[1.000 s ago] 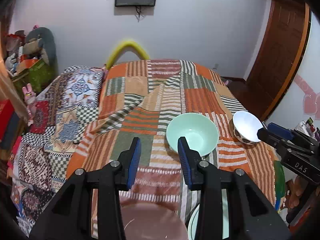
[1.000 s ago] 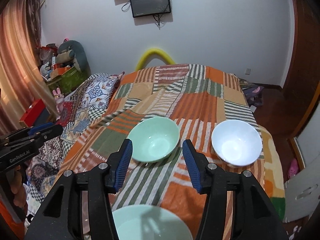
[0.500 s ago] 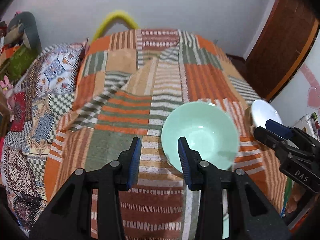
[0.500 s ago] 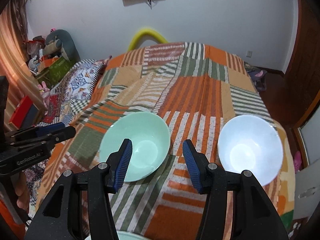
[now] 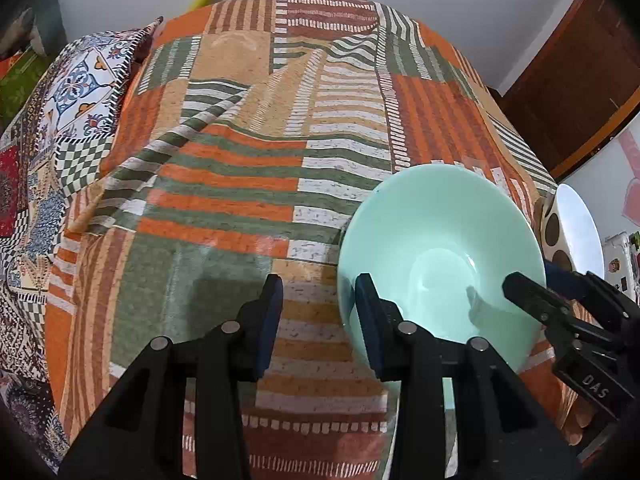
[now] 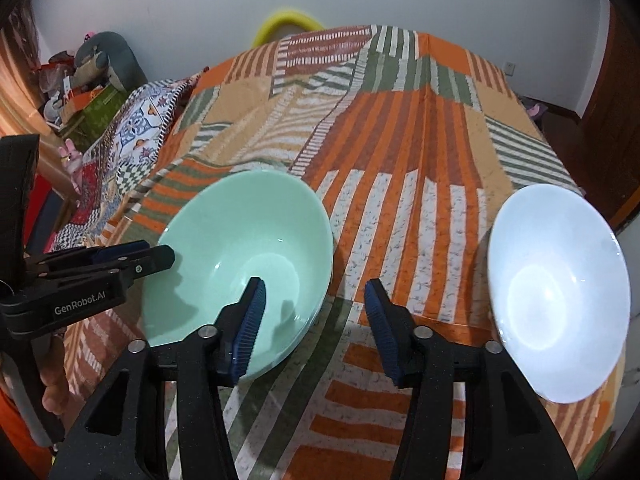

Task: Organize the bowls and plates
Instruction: 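Move both grippers to the mint green bowl and close on its rim, then lift the mint green bowl with both grippers and carry it toward the pink bowl, then lower the mint green bowl into the pink bowl with both grippers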

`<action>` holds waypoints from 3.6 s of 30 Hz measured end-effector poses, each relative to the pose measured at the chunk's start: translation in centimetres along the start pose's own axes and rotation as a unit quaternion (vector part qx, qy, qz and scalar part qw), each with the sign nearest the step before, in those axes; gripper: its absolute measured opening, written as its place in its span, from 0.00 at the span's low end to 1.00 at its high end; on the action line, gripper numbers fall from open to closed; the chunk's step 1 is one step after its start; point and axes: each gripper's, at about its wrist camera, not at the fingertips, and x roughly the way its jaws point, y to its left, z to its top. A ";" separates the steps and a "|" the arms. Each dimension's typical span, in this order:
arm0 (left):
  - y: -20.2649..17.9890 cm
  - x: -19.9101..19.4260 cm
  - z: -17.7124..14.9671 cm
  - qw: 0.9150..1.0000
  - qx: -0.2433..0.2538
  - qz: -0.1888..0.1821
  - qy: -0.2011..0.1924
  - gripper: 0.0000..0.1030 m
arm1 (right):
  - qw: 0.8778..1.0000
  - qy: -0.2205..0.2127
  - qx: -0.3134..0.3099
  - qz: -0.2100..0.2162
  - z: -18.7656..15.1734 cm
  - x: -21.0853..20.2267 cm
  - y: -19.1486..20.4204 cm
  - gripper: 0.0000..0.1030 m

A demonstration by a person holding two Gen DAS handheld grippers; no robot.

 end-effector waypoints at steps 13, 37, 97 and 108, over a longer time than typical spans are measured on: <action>-1.1 -0.4 -0.4 0.999 0.024 -0.025 0.003 0.09 | 1.000 0.018 -0.006 0.009 -0.4 1.2 0.4 0.18; -3.4 -12.5 -5.0 0.997 0.050 -0.004 -0.066 0.09 | 0.999 -0.036 -0.019 0.031 -2.1 -8.0 3.0 0.16; 6.0 -18.9 -25.1 0.995 -0.056 0.067 -0.047 0.09 | 0.989 0.046 -0.097 0.103 -13.9 -6.7 15.4 0.17; 7.5 -16.7 -25.7 0.995 -0.075 0.061 -0.024 0.09 | 0.988 0.072 -0.101 0.096 -14.3 -4.7 16.1 0.18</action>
